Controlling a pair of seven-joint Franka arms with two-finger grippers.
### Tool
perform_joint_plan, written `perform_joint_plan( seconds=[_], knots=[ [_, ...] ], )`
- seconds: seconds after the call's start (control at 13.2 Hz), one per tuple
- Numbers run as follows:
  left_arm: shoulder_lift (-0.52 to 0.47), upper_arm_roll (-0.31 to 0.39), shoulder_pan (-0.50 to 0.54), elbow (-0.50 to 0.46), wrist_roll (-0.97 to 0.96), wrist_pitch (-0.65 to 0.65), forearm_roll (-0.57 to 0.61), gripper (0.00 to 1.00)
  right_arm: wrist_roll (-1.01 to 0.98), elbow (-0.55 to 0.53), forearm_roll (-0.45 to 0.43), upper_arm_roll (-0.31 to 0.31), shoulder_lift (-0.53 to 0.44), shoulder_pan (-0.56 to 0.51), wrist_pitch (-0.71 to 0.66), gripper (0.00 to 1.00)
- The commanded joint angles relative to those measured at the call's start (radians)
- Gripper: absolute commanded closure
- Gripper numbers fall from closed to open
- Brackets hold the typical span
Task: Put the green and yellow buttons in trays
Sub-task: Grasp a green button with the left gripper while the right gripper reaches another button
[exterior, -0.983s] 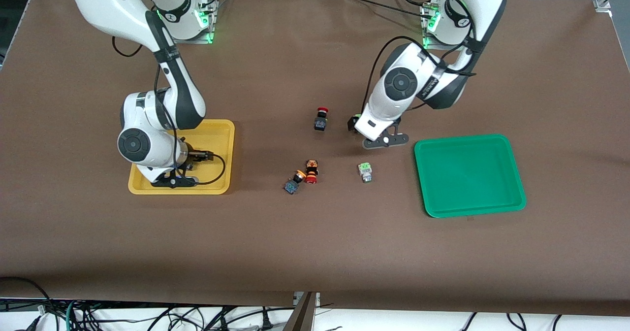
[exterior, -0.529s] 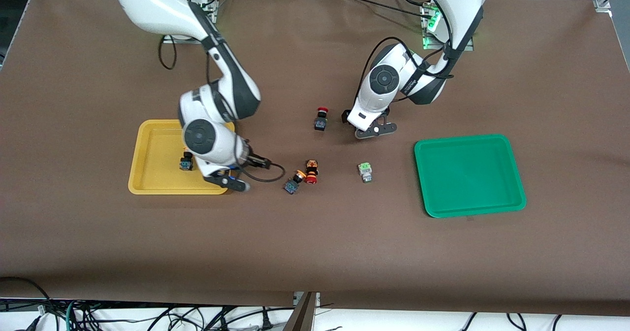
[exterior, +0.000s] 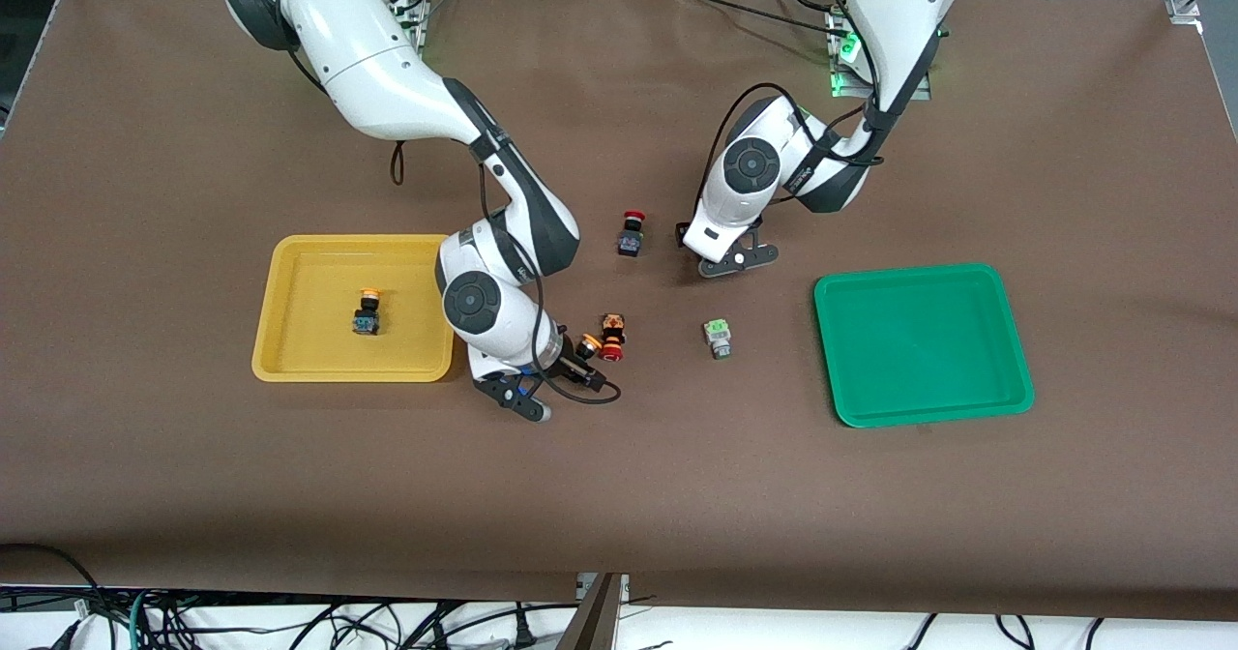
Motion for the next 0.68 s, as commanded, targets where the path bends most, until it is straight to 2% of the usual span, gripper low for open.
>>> perform_joint_plan(
  seconds=[0.0, 0.08, 0.15, 0.3, 0.45, 0.6],
  knots=[
    [-0.004, -0.004, -0.009, -0.003, -0.035, 0.018, 0.024, 0.59, 0.029, 0.026, 0.023, 0.001, 0.045, 0.018, 0.038, 0.19],
    [-0.007, -0.01, -0.009, -0.001, -0.035, 0.015, 0.024, 0.73, 0.029, 0.002, 0.022, 0.001, 0.044, 0.027, 0.056, 0.19],
    [-0.011, -0.015, -0.004, 0.002, -0.024, 0.008, 0.024, 0.84, 0.018, -0.012, 0.022, 0.001, 0.036, 0.029, 0.061, 0.19],
    [-0.045, -0.015, 0.025, 0.013, 0.009, -0.014, 0.024, 0.87, 0.009, -0.014, 0.023, 0.0, 0.009, 0.018, 0.001, 0.19],
    [-0.089, -0.007, 0.091, 0.04, 0.18, -0.085, 0.023, 0.86, 0.007, -0.005, 0.02, -0.005, 0.0, 0.015, -0.112, 0.19],
    [-0.102, 0.013, 0.19, 0.091, 0.357, -0.136, 0.021, 0.85, 0.009, -0.005, 0.02, 0.0, -0.03, 0.008, -0.132, 0.19]
  ],
)
